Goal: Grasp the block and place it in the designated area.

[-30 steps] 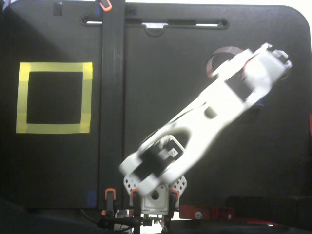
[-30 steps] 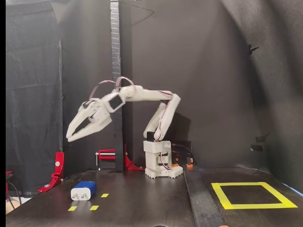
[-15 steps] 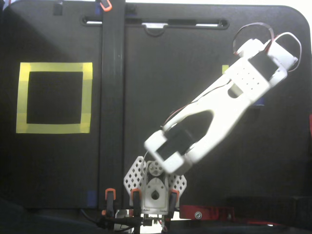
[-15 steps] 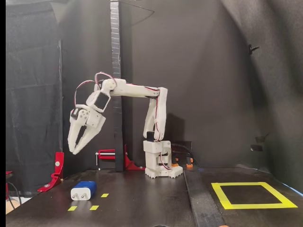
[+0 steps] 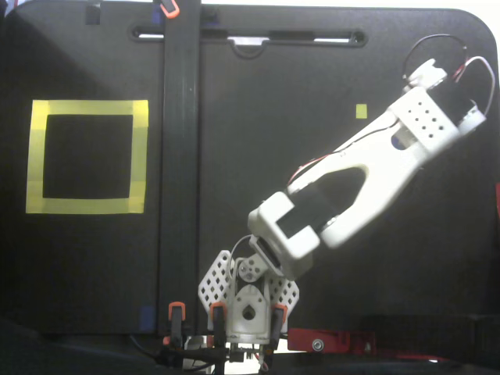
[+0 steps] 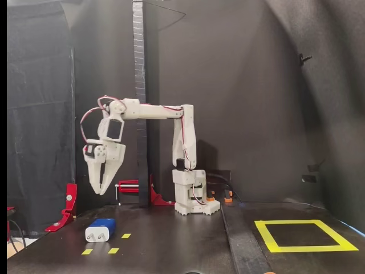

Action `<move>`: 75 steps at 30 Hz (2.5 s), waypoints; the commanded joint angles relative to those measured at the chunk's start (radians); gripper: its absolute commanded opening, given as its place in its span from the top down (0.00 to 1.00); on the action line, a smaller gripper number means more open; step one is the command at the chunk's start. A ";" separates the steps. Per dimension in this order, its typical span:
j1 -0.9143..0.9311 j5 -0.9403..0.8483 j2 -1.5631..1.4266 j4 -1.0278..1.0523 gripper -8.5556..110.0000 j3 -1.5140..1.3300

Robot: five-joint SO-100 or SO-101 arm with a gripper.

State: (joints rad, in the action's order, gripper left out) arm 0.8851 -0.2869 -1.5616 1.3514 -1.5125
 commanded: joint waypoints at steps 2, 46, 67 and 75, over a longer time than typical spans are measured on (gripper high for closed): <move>0.009 -0.018 0.002 0.005 0.93 0.046; -0.014 -1.970 0.014 0.144 0.93 0.038; 0.002 -2.184 0.014 0.051 0.91 0.040; 0.015 -2.184 0.034 0.029 0.70 0.040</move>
State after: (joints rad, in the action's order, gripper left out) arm 0.8943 -2.4651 -1.5278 1.3883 -1.5094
